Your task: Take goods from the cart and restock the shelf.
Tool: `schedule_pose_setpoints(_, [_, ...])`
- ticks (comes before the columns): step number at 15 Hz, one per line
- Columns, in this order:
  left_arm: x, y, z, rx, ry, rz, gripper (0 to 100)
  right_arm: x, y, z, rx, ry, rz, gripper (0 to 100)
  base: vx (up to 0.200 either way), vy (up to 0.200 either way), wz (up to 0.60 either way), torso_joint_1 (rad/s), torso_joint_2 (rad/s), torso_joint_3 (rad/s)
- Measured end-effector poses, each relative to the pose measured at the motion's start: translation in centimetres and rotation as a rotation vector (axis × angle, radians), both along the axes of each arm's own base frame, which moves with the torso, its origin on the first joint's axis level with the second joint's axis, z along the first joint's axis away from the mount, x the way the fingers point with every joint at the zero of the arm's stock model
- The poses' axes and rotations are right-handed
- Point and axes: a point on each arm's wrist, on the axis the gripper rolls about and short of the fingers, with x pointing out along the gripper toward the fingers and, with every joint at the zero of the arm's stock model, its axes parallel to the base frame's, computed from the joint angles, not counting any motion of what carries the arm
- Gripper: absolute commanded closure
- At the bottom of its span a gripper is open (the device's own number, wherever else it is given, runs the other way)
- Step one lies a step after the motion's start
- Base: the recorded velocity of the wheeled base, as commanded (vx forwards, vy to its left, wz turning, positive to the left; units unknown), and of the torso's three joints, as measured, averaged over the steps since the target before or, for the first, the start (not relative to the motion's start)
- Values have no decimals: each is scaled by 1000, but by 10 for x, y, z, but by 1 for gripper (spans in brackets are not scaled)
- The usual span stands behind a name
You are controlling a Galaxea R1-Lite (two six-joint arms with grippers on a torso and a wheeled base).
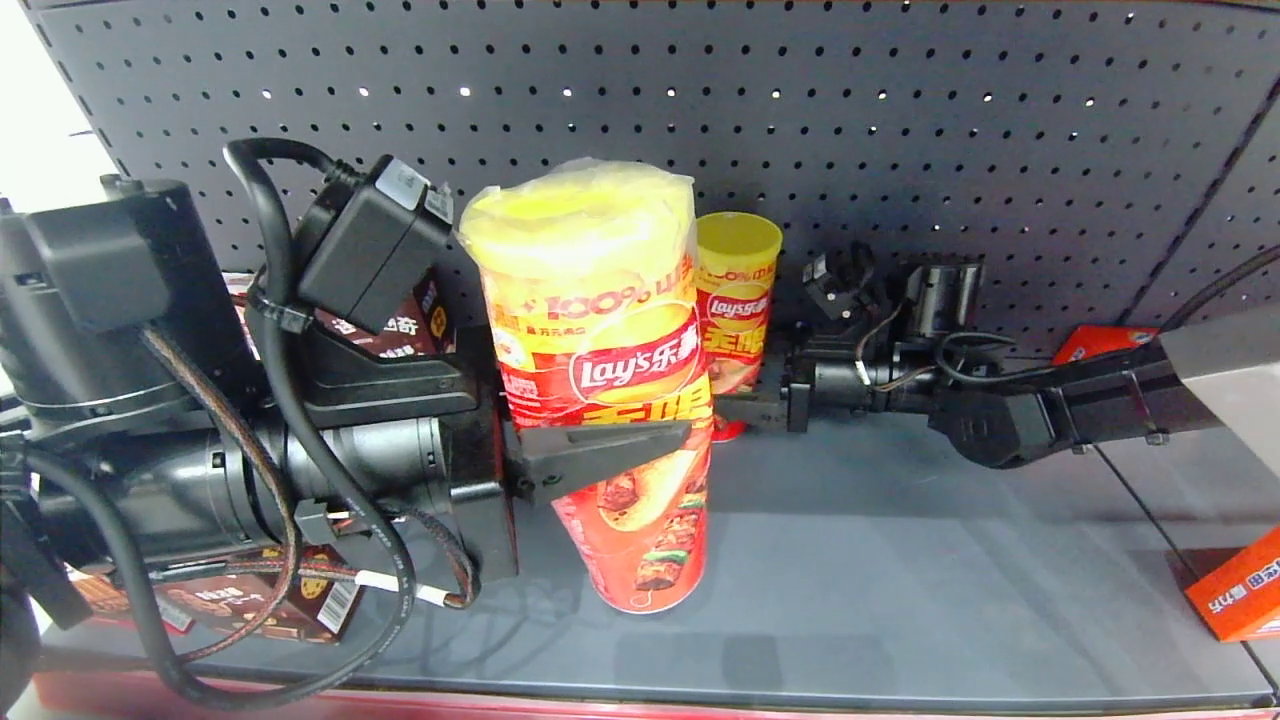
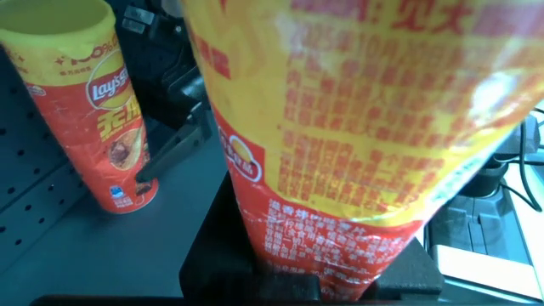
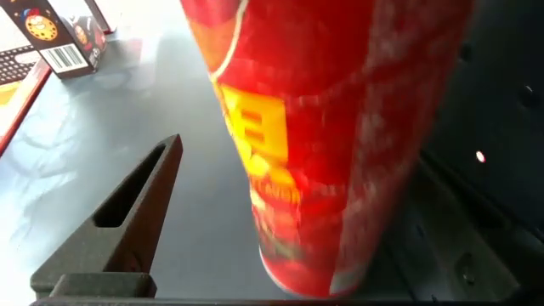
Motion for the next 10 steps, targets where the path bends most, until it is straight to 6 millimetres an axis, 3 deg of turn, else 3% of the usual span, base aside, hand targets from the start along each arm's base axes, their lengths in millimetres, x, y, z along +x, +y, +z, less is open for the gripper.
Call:
schedule_pose_setpoints(1, [0, 0, 0, 1, 1, 1, 100, 3, 4, -1, 2, -3, 7, 0, 0, 0, 0, 0, 0, 0])
schedule_pose_setpoints(2, [0, 0, -1, 1, 2, 1, 100, 5, 6, -2, 4, -6, 11, 100, 0, 0, 0, 0, 0, 0])
schedule_pose_setpoints(6, [0, 1, -1, 2, 3, 4, 100, 8, 12, -6, 7, -9, 5, 100, 0, 0, 0, 0, 0, 0])
schedule_pose_setpoints(10, [0, 1, -1, 2, 2, 4, 100, -4, 10, -3, 0, 5, 5, 100, 0, 0, 0, 0, 0, 0])
